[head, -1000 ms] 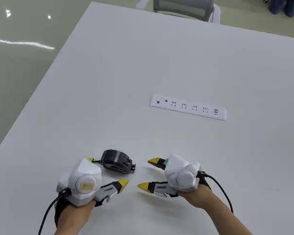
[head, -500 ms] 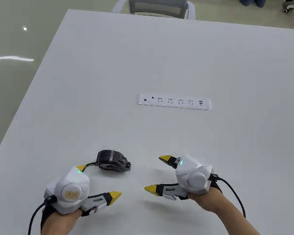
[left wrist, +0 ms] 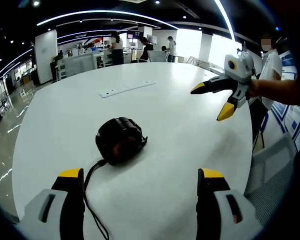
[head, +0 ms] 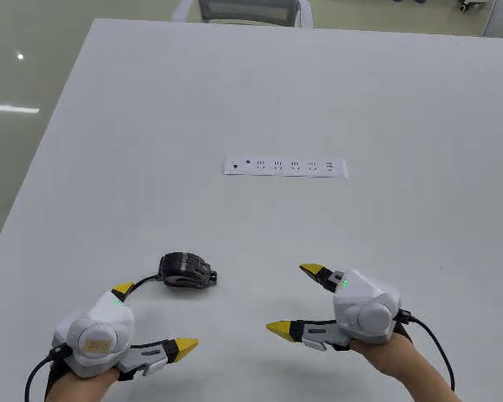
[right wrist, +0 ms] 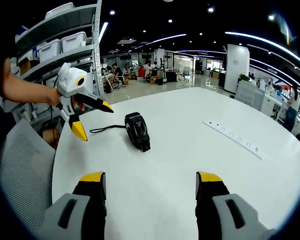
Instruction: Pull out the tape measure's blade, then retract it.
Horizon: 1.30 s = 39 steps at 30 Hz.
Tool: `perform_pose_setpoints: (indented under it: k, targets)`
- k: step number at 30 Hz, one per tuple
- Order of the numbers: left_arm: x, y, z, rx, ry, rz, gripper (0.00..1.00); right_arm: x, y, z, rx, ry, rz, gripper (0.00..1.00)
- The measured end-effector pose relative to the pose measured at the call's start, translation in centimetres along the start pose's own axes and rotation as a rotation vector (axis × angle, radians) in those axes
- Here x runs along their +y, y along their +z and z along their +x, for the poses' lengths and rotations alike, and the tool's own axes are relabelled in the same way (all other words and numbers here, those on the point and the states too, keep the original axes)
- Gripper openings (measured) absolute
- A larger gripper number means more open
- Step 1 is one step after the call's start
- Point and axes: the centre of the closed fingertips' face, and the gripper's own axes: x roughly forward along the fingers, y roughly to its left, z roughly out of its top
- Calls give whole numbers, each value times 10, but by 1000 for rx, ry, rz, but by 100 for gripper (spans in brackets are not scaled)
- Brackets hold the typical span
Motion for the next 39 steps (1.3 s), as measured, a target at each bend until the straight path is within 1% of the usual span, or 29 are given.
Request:
perform_pose_setpoints:
  k: [7, 10, 12, 17, 22, 26, 28, 30, 34, 37, 39]
  targets:
    - [3, 3, -14, -14, 9, 18, 97, -6, -11, -27, 2, -42, 19, 79]
    - [3, 3, -20, -17, 2, 20, 99, -6, -13, -38, 2, -51, 20, 80]
    - [4, 2, -23, -11, 3, 32, 99, -5, -14, -44, 0, -55, 23, 81]
    - [6, 0, -29, -7, 3, 37, 99, -3, -18, -58, 6, -67, 31, 84]
    - [8, -1, -33, -6, 1, 44, 99, -4, -21, -67, 12, -79, 43, 87]
    - [9, -1, -37, -9, -1, 46, 99, -4, -22, -72, 6, -82, 60, 89]
    - [11, -1, -39, -14, 0, 46, 99, -4, -22, -74, 2, -87, 58, 89]
    - [13, 0, -42, -24, 5, 47, 99, -5, -23, -76, -6, -89, 71, 90]
    - [16, 1, -46, -45, 5, 42, 99, -5, -29, -77, 11, -91, 69, 91]
    - [16, 2, -47, -45, 1, 57, 99, -6, -32, -78, 18, -93, 78, 92]
    - [18, 2, -48, -44, 5, 56, 99, -8, -34, -78, 22, -97, 80, 92]
